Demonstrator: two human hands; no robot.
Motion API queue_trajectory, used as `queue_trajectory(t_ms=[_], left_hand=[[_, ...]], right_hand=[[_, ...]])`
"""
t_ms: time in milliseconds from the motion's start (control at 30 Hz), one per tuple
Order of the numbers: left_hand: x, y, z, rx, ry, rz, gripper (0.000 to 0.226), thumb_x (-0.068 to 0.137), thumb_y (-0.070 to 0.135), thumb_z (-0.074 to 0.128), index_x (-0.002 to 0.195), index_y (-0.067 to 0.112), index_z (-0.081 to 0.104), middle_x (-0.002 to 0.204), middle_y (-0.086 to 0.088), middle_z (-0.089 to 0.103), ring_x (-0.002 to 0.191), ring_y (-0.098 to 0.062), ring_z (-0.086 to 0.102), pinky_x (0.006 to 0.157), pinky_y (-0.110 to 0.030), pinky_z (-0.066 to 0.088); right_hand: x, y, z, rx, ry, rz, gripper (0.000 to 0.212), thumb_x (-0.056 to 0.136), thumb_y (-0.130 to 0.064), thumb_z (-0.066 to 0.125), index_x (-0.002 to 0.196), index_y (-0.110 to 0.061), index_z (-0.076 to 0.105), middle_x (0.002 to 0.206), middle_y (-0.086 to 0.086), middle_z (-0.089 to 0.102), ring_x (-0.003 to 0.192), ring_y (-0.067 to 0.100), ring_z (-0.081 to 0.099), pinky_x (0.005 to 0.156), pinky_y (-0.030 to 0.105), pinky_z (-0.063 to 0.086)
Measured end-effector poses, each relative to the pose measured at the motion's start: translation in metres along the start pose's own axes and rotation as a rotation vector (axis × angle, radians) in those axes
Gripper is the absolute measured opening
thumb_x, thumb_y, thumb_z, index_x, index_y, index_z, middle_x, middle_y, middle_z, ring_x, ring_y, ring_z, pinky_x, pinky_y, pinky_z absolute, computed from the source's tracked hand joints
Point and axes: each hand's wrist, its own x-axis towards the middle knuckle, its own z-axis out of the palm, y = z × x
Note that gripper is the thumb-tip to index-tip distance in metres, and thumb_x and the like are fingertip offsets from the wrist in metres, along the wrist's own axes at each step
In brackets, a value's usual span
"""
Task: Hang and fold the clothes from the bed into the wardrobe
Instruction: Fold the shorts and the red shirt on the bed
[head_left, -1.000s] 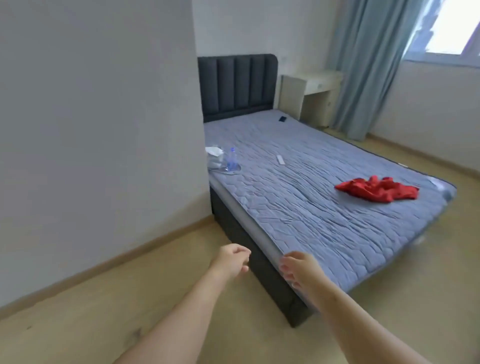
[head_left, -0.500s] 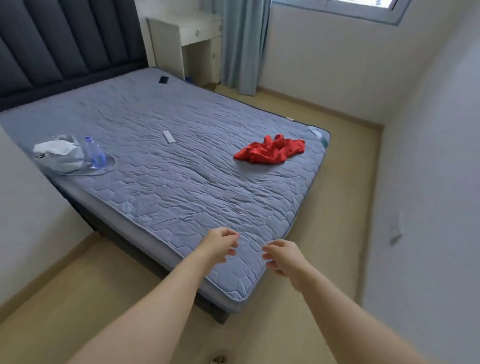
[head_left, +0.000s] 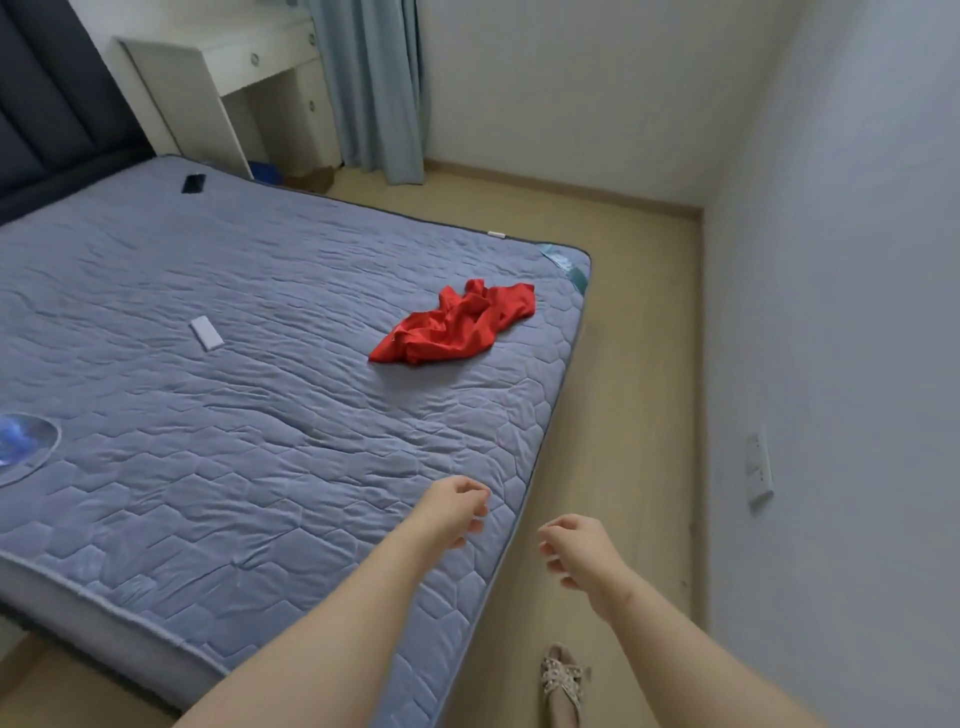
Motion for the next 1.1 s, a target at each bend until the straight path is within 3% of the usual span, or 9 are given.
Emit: queue_trajectory(t_ms=[133,467,700,867,1100], left_hand=[[0.052,0.067,0.028,-0.022,0.04,-0.049,0.013,0.095,0.019,0.043,0.09,0.019,0.055,0.077,0.004,0.057,0.064,-0.008,0.054,0.058,-0.022,0.036],[0.192,0.165,0.031,-0.103,0.117,-0.153,0.014,0.095,0.023,0.044,0.089,0.019,0.056,0.077,0.004,0.059,0.066,-0.008,0.056,0.056,-0.022,0.036],[0.309,0.241,0.007,-0.2,0.175,-0.203,0.015,0.094,0.019,0.044,0.082,0.021,0.053,0.072,0.005,0.055,0.06,-0.006,0.052,0.054,-0.02,0.032],[0.37,0.285,-0.012,-0.265,0.235,-0.244,0.02,0.093,0.016,0.044,0.076,0.022,0.052,0.07,0.005,0.054,0.058,-0.006,0.052,0.05,-0.02,0.031],[0.446,0.314,-0.034,-0.43,0.403,-0.351,0.017,0.094,0.014,0.043,0.081,0.02,0.052,0.07,0.003,0.052,0.056,-0.007,0.048,0.046,-0.017,0.03]], right_hand=[[0.068,-0.042,-0.055,-0.053,-0.02,0.006,0.023,0.087,-0.007,0.049,0.067,-0.017,0.055,0.064,0.001,0.056,0.055,0.013,0.047,0.052,0.019,0.032],[0.228,-0.147,-0.111,-0.174,-0.131,0.002,0.015,0.088,-0.011,0.049,0.076,-0.014,0.057,0.069,0.0,0.056,0.057,0.014,0.049,0.051,0.019,0.035],[0.347,-0.241,-0.121,-0.244,-0.182,-0.007,0.017,0.087,-0.009,0.049,0.071,-0.014,0.052,0.067,0.001,0.053,0.053,0.013,0.043,0.047,0.02,0.031],[0.418,-0.294,-0.115,-0.298,-0.248,0.012,0.011,0.089,-0.01,0.049,0.081,-0.012,0.057,0.07,0.0,0.055,0.059,0.013,0.048,0.05,0.021,0.035],[0.525,-0.355,-0.098,-0.498,-0.374,-0.02,0.024,0.087,-0.008,0.05,0.064,-0.015,0.051,0.063,0.001,0.052,0.054,0.015,0.045,0.052,0.022,0.033]])
